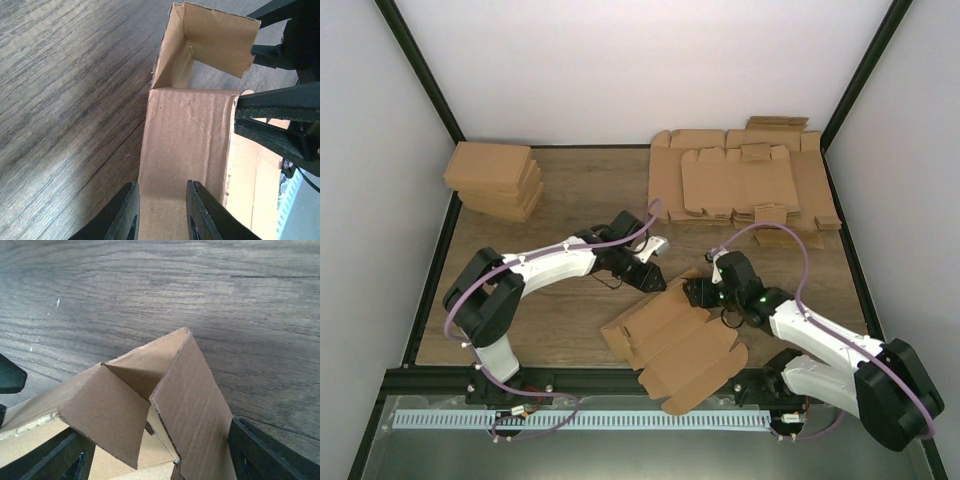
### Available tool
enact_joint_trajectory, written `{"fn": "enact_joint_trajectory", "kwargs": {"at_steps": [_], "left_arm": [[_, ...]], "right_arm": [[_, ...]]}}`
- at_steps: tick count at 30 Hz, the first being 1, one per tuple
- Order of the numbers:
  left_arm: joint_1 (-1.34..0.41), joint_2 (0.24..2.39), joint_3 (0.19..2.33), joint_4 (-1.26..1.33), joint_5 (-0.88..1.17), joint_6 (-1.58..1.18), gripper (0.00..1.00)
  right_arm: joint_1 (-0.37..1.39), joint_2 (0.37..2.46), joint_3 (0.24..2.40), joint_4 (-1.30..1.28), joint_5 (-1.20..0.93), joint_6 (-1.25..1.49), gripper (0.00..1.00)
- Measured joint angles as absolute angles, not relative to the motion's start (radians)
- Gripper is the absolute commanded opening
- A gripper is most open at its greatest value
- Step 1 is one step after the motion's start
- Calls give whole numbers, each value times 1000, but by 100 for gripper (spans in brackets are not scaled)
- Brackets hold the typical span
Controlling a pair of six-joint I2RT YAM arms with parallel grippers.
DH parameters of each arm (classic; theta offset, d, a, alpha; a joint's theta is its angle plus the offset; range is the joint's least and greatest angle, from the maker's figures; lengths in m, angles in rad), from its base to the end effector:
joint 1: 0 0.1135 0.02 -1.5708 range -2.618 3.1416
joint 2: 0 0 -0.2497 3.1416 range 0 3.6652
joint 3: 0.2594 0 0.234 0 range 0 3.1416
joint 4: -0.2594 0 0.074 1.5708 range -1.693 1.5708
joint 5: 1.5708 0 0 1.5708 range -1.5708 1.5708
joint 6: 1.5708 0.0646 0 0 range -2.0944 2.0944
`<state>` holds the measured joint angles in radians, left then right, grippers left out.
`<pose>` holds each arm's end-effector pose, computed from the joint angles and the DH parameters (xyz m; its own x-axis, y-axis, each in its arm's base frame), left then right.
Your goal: Fold the paper box
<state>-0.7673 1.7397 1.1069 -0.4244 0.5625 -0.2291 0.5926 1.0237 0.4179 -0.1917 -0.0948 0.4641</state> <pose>0.2230 -0.2629 0.1622 -0.7867 0.4919 -0.3730 0.6132 0.5531 -0.5639 0.1681 0.1206 0.1483 -0.8042 -0.0043 -0.5943 -0.2805 0.8843 0.3732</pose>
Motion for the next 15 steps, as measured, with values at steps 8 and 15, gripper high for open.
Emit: {"fn": "enact_joint_trajectory", "kwargs": {"at_steps": [8, 15], "left_arm": [[-774, 1737, 1109, -433, 561, -219, 29], [-781, 1737, 1110, -434, 558, -211, 33]], "right_arm": [[593, 1036, 418, -201, -97, 460, 68], [593, 1052, 424, -199, -93, 442, 45]]}}
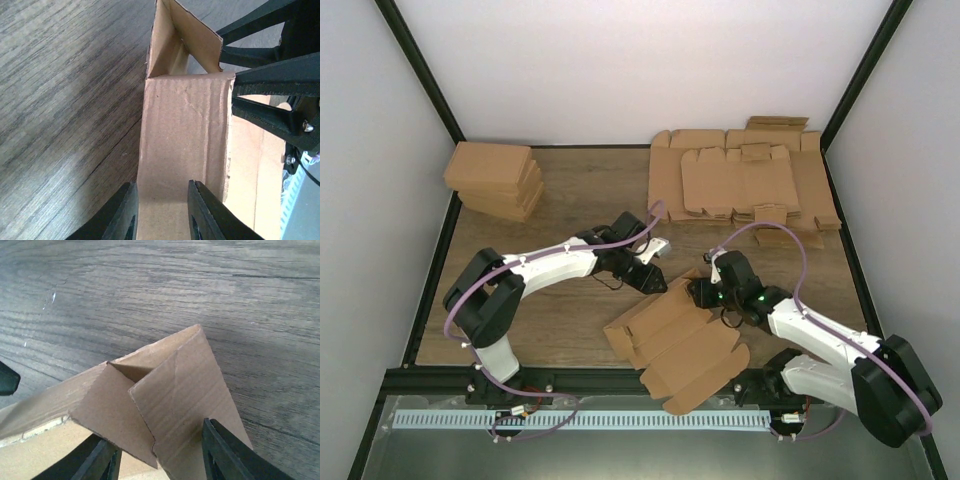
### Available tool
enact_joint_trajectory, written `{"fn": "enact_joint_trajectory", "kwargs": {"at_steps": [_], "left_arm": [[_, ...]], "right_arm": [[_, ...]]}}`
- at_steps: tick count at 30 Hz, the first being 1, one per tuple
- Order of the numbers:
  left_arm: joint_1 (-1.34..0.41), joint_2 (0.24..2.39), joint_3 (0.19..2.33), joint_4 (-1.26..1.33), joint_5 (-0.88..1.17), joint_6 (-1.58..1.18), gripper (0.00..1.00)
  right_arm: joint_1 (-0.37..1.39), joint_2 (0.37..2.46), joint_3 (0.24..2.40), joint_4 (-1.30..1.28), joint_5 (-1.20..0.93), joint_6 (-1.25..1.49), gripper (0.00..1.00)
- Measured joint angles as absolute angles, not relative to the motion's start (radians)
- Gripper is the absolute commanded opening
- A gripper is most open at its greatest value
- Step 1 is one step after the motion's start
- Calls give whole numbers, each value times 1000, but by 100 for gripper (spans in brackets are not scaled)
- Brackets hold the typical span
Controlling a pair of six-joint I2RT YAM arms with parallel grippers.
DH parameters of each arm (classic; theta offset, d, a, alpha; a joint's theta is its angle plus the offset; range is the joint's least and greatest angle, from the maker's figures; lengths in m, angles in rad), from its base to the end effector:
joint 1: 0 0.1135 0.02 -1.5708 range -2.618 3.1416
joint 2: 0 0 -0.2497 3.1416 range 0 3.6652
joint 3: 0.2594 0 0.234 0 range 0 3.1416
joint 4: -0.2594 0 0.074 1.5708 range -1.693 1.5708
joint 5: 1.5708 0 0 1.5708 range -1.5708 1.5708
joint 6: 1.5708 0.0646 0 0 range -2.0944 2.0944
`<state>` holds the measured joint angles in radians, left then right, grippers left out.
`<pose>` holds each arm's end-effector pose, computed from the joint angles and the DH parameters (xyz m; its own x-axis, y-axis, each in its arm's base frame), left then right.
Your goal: Fold the paper box
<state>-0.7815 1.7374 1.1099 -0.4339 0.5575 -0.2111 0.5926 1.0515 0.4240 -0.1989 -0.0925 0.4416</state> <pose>0.2191 -0.2655 0.1631 -0.7696 0.5131 -0.3800 0.6337 0.5401 -0.5538 0.1693 0.1212 0.1443 -0.8114 -0.0333 -0.5835 -0.2890 0.8907 0.3510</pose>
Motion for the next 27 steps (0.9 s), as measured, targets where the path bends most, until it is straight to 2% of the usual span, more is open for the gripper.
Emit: {"fn": "enact_joint_trajectory", "kwargs": {"at_steps": [3, 7, 8, 18, 20, 24, 27], "left_arm": [[-783, 1734, 1111, -439, 549, -206, 37], [-788, 1712, 1112, -459, 521, -196, 42], [-790, 1702, 1113, -466, 513, -189, 43], [-845, 1660, 1141, -518, 456, -143, 46], [-867, 1663, 1142, -529, 432, -140, 50], [-900, 1665, 1144, -551, 311, -149, 66], [-895, 1658, 1139, -555, 220, -167, 70]], "right_arm": [[593, 1049, 424, -187, -106, 418, 40], [593, 1036, 424, -149, -150, 386, 23], [593, 1033, 424, -141, -158, 378, 22], [593, 1038, 424, -109, -189, 355, 21], [593, 1041, 424, -107, -190, 355, 22], [593, 1043, 424, -105, -190, 354, 23], [593, 1043, 425, -105, -190, 353, 23]]}}
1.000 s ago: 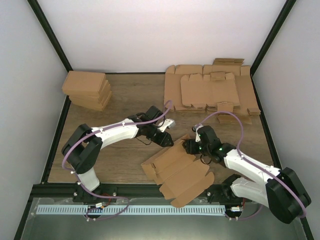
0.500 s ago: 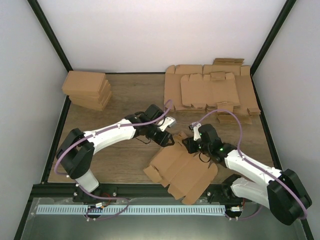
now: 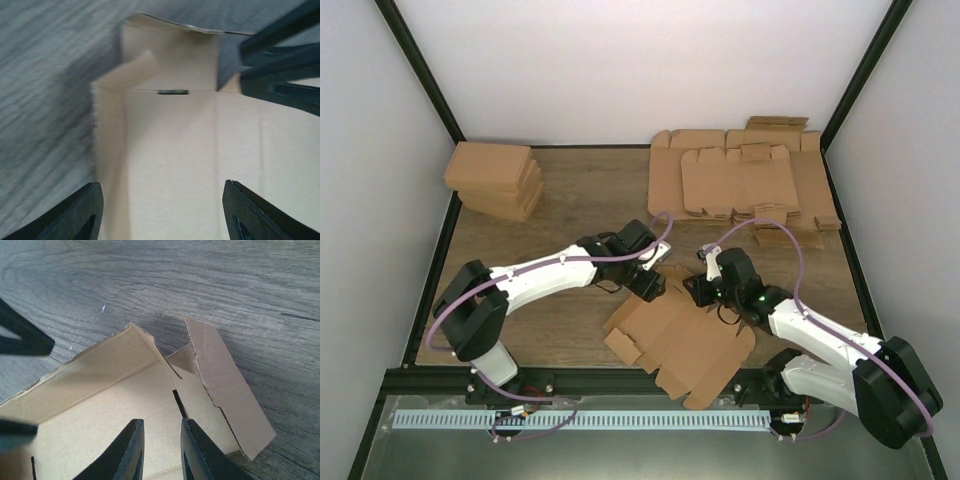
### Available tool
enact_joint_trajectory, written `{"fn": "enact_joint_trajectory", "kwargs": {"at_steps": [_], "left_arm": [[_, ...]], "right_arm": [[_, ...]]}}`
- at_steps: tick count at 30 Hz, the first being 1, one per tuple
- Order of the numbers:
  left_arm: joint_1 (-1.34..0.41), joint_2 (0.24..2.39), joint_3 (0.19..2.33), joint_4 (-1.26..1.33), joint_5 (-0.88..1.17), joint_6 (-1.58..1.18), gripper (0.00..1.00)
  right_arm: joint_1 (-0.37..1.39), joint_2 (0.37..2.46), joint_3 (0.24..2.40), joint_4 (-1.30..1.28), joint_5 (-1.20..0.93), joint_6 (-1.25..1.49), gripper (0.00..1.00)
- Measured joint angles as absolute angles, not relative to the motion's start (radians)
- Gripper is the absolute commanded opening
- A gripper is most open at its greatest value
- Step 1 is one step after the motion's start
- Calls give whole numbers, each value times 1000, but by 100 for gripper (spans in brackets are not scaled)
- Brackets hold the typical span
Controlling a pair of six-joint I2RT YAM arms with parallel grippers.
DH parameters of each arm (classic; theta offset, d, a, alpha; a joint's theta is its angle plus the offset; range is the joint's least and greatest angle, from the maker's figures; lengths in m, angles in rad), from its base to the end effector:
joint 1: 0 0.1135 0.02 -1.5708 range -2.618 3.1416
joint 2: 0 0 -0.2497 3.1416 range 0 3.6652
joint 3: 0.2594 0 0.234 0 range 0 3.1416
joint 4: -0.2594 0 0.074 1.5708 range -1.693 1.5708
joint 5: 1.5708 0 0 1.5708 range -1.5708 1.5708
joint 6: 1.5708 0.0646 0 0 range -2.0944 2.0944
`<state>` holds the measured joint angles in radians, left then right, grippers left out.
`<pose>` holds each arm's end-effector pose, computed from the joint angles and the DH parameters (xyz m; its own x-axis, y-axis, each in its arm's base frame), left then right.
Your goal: Fold the paper box
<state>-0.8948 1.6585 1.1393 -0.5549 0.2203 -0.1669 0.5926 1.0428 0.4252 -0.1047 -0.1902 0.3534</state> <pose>0.1975 -0.2689 0.1816 -0.6797 0.5884 -0.4380 0.7235 0.6359 -0.2686 0.1727 0.1310 0.1563 -0.7450 -0.0919 -0.6607 -0.4351 0.8177 0.3769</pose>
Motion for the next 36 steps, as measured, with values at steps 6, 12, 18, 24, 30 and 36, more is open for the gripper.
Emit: {"fn": "enact_joint_trajectory", "kwargs": {"at_steps": [6, 12, 18, 24, 30, 36], "left_arm": [[-819, 1637, 1085, -515, 206, -205, 73], [-809, 1658, 1069, -495, 258, -217, 65], [-804, 1700, 1069, -490, 282, -228, 63], [-802, 1729, 1069, -495, 278, -236, 50], [-795, 1729, 1069, -503, 287, -235, 12], [-795, 1729, 1079, -570, 263, -204, 4]], "right_arm": [[593, 1040, 426, -105, -190, 352, 23], [593, 1029, 426, -105, -190, 351, 24], [593, 1016, 426, -106, -189, 351, 24], [593, 1000, 426, -107, -184, 352, 24], [593, 999, 426, -107, -181, 352, 24], [593, 997, 429, -108, -170, 353, 24]]}}
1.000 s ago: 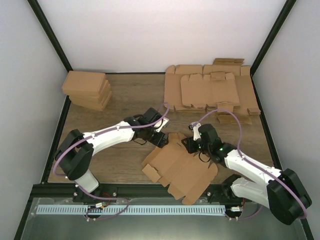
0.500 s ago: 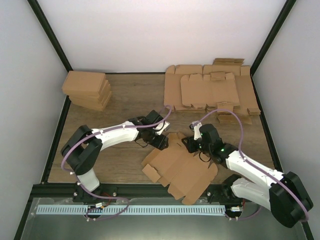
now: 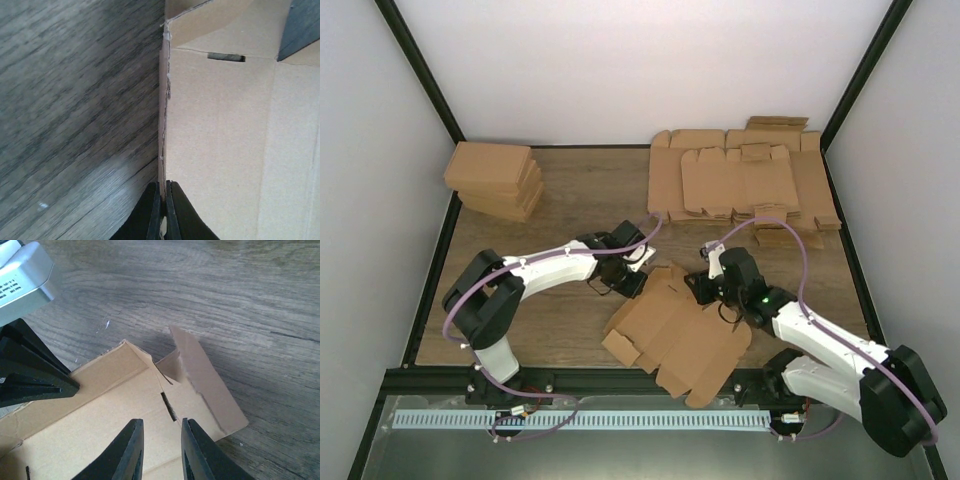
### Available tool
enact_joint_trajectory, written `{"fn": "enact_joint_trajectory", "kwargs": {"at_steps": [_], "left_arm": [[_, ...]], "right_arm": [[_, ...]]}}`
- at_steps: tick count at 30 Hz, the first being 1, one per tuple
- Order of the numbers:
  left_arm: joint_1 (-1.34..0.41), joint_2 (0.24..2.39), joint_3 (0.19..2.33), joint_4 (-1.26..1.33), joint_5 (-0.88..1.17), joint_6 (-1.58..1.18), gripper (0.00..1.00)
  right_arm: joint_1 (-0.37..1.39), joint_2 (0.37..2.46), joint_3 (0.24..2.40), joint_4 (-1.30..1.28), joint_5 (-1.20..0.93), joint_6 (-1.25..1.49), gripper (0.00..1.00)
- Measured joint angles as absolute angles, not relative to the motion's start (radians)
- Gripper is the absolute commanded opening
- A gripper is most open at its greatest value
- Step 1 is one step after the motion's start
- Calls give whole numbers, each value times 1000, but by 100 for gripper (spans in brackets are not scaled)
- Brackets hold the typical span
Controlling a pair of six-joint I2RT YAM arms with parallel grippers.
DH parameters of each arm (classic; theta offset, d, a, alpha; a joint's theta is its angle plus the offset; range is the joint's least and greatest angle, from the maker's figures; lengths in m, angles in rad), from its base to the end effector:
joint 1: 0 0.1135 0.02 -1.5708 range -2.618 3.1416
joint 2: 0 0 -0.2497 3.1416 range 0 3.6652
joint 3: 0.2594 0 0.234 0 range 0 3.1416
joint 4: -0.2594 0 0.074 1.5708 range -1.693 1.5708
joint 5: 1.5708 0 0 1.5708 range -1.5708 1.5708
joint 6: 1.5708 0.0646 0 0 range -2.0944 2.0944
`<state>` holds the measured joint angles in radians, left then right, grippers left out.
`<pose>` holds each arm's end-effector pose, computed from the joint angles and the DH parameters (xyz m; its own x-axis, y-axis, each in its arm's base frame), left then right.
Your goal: Fold the paper box
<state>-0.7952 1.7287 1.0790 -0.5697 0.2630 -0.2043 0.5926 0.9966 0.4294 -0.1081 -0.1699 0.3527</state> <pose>0.2139 -0.2421 0.1430 -0.7963 0.5322 -0.2875 0.6031 0.7354 -0.3089 0.1721 0.1290 0.1662 -0.7146 -0.0707 -0.6960 -0.4402 0.8187 0.3688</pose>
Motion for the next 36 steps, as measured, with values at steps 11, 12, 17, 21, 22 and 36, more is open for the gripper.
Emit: {"fn": "enact_joint_trajectory", "kwargs": {"at_steps": [11, 12, 17, 21, 22, 36], "left_arm": [[-822, 1701, 1242, -769, 6, -57, 4], [-832, 1700, 1262, -788, -42, -38, 4], [-868, 1698, 1292, -812, -226, 48, 4], [-887, 1698, 1292, -802, -343, 119, 4], [-891, 1699, 1292, -797, -366, 134, 4], [-1077, 1699, 1196, -673, -768, 236, 4]], "right_arm": [[586, 948, 479, -100, -128, 354, 28], [578, 951, 493, -96, -128, 353, 28], [499, 1005, 534, -47, -197, 353, 37], [379, 1112, 553, -13, -299, 351, 51], [350, 1144, 563, -10, -323, 354, 53], [201, 1727, 815, 136, -771, 430, 59]]}}
